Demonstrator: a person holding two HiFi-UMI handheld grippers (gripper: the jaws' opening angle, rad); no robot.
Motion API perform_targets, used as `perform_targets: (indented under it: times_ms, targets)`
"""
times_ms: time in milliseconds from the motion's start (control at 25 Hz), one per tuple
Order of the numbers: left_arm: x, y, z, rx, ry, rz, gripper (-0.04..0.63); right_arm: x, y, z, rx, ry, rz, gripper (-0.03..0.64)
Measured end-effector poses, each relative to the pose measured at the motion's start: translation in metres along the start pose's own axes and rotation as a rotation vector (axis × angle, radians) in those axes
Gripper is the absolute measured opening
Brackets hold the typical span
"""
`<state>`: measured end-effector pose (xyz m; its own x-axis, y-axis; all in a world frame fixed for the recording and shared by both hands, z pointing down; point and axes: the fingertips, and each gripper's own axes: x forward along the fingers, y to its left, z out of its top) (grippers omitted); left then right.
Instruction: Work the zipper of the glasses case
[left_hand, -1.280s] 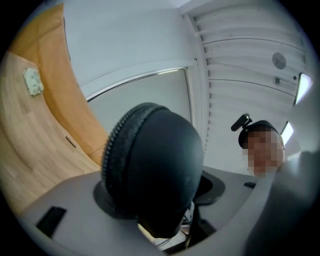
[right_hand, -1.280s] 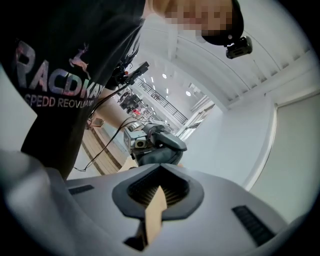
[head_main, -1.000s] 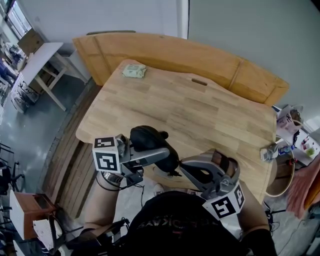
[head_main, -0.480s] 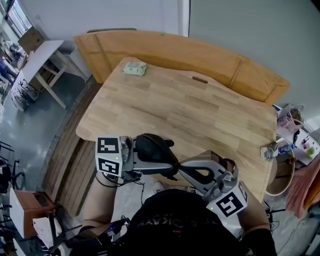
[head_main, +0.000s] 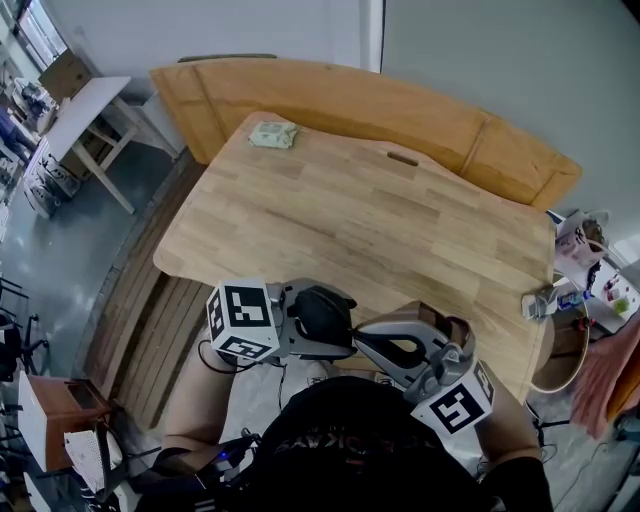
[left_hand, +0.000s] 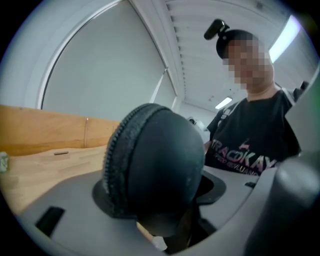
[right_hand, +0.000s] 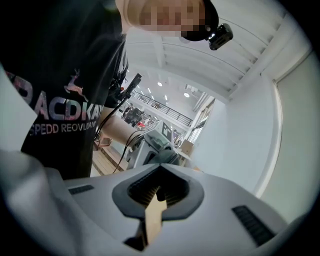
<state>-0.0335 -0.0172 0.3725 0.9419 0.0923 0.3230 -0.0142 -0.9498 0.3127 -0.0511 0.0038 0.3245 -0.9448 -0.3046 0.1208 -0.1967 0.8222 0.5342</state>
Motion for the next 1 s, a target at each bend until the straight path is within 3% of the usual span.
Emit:
perform_targets:
  times_ms: [240, 480, 840, 1000]
  targets:
    - [0.006, 0.007, -0.009, 0.057, 0.090, 0.072, 0.301, -0.001, 0.000, -0.005, 0.001, 0.015, 0.000, 0.015]
    - [0.008, 0.019, -0.038, 0.250, 0.379, 0.226, 0.302, 0.001, 0.005, -0.011, -0.029, 0.054, 0.016, 0.015]
    - [0.009, 0.025, -0.068, 0.376, 0.613, 0.263, 0.304, 0.003, 0.005, -0.012, -0.034, 0.071, 0.029, 0.015]
    - [0.010, 0.032, -0.079, 0.472, 0.713, 0.307, 0.305, 0.008, 0.008, -0.014, -0.064, 0.093, 0.051, 0.015]
